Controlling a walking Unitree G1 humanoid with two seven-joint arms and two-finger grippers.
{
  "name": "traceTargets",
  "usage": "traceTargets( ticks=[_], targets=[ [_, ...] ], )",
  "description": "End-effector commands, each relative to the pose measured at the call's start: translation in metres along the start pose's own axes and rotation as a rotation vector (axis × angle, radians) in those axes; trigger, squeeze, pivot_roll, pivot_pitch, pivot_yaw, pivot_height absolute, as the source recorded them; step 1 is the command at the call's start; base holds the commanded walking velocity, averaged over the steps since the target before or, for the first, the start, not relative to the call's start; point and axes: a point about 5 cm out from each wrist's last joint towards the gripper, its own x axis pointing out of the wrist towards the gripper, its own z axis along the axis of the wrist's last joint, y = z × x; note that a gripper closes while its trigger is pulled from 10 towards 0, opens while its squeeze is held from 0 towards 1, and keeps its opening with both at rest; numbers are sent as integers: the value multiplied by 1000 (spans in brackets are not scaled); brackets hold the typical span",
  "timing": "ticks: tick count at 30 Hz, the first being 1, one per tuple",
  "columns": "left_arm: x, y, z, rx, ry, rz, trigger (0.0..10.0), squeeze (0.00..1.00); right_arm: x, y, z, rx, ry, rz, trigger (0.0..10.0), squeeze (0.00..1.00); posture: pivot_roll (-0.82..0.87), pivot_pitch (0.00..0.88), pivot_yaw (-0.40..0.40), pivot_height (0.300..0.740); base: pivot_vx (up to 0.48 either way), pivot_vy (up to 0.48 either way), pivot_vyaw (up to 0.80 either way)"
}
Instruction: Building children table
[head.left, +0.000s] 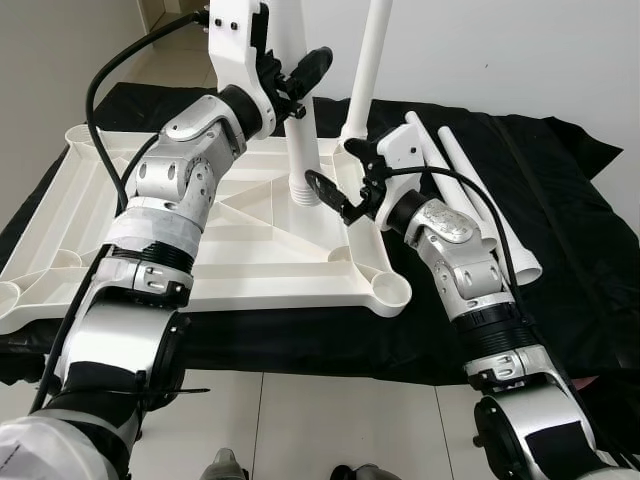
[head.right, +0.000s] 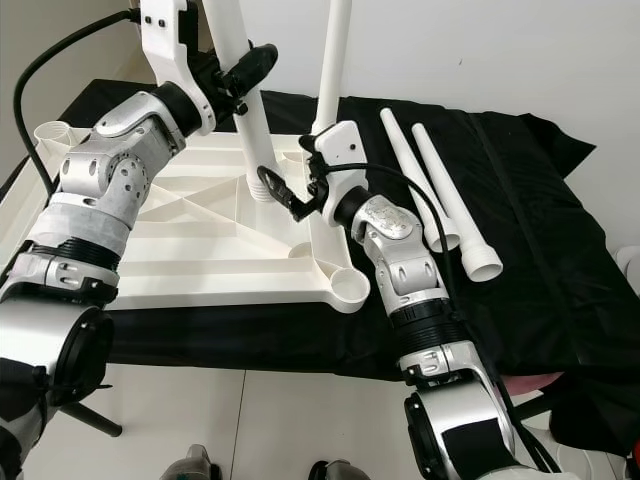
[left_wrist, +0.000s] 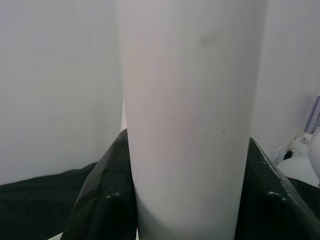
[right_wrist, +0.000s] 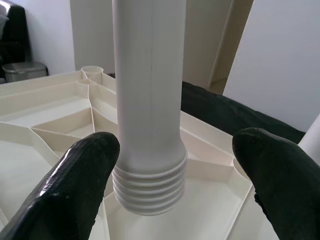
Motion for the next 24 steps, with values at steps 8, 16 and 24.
traceTargets(
  ticks=[8, 16, 24],
  targets=[
    [6, -31, -4, 43, -20, -120, 10000, 0, 12, -4, 0, -19, 87, -20, 10000, 0, 72, 0, -56, 740, 0, 0, 0],
    [8, -45, -8, 48, -28, -149, 10000, 0, 22, -2, 3, -70, 118, -15, 10000, 0, 74, 0, -65, 740, 0, 0, 0],
    [7, -51, -11, 58, -25, -159, 10000, 0, 29, 4, 12, -97, 100, 8, 10000, 0, 76, 0, -69, 740, 0, 0, 0]
  ],
)
